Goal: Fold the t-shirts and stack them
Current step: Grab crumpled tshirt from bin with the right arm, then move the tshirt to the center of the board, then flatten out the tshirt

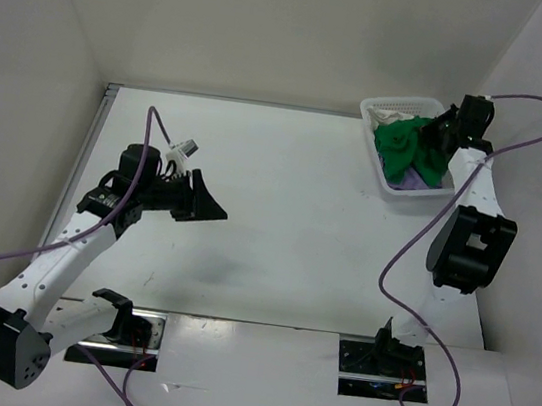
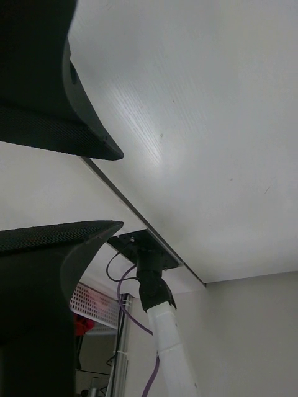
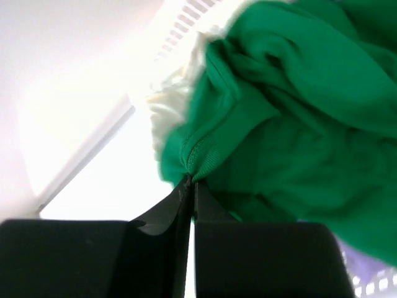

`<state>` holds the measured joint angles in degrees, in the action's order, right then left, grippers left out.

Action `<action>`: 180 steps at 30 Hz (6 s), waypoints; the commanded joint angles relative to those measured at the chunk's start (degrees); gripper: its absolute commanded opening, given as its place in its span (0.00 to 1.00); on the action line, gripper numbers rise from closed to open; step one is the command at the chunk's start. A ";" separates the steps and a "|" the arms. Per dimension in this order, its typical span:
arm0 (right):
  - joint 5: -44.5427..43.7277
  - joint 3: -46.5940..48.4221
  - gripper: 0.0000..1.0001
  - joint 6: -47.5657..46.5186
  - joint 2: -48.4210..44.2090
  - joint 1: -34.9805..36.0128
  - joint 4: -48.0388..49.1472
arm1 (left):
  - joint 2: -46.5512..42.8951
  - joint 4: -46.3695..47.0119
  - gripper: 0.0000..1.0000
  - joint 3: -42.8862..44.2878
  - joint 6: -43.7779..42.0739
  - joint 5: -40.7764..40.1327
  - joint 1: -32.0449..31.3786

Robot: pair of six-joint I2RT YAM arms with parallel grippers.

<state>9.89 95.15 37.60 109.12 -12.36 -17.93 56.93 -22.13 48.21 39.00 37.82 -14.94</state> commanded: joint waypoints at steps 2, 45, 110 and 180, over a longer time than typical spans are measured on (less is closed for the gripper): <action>1.17 0.03 0.01 -0.43 -14.08 -0.03 3.87 | -0.06 2.10 0.50 5.05 -0.42 0.41 -0.27; 1.45 24.17 0.40 -8.42 -0.90 38.02 -16.19 | 16.53 -6.98 0.59 18.25 -10.53 -23.40 1.76; -2.26 11.80 0.03 1.07 -40.23 48.49 -38.94 | 14.52 -18.57 0.00 74.63 -3.84 -27.01 11.78; 1.45 -36.45 0.10 -1.83 -37.58 28.44 -11.59 | -17.81 -19.01 0.49 -29.47 40.98 -28.07 -3.43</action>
<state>11.99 57.84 35.97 73.08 16.23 -30.89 39.57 -40.64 22.13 74.35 11.09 -17.80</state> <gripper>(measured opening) 0.090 0.480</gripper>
